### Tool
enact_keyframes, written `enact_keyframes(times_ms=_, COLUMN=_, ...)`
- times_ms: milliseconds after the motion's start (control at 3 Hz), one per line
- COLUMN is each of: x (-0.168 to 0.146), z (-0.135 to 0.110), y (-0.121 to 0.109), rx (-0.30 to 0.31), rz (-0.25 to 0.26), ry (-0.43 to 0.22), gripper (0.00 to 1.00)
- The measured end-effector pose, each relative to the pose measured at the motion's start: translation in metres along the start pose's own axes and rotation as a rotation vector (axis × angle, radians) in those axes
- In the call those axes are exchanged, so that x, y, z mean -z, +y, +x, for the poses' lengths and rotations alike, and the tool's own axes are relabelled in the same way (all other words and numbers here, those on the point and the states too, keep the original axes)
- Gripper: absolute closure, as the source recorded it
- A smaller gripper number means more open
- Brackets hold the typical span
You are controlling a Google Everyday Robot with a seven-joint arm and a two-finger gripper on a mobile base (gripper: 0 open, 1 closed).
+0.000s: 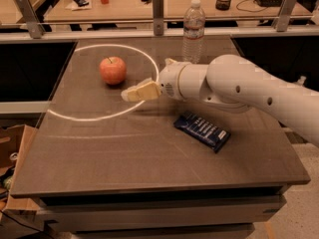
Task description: Pick apple
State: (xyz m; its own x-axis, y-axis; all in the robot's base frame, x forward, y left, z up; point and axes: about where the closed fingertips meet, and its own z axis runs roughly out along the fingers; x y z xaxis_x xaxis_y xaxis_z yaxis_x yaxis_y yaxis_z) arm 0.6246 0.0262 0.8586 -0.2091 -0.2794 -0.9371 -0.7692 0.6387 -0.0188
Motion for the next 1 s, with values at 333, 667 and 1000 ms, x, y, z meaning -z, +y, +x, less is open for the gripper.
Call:
enact_keyframes(times_ms=333, x=-0.026, z=-0.008, y=0.002, rx=-0.006, rz=-0.029, ry=-0.035, gripper=0.00)
enact_keyframes(times_ms=667, x=-0.046, z=-0.018, y=0.003, rx=0.003, rz=-0.052, ry=-0.061, gripper=0.00)
enact_keyframes(times_ms=1000, x=-0.065, z=-0.025, y=0.009, rx=0.022, rz=-0.084, ry=-0.079, gripper=0.00)
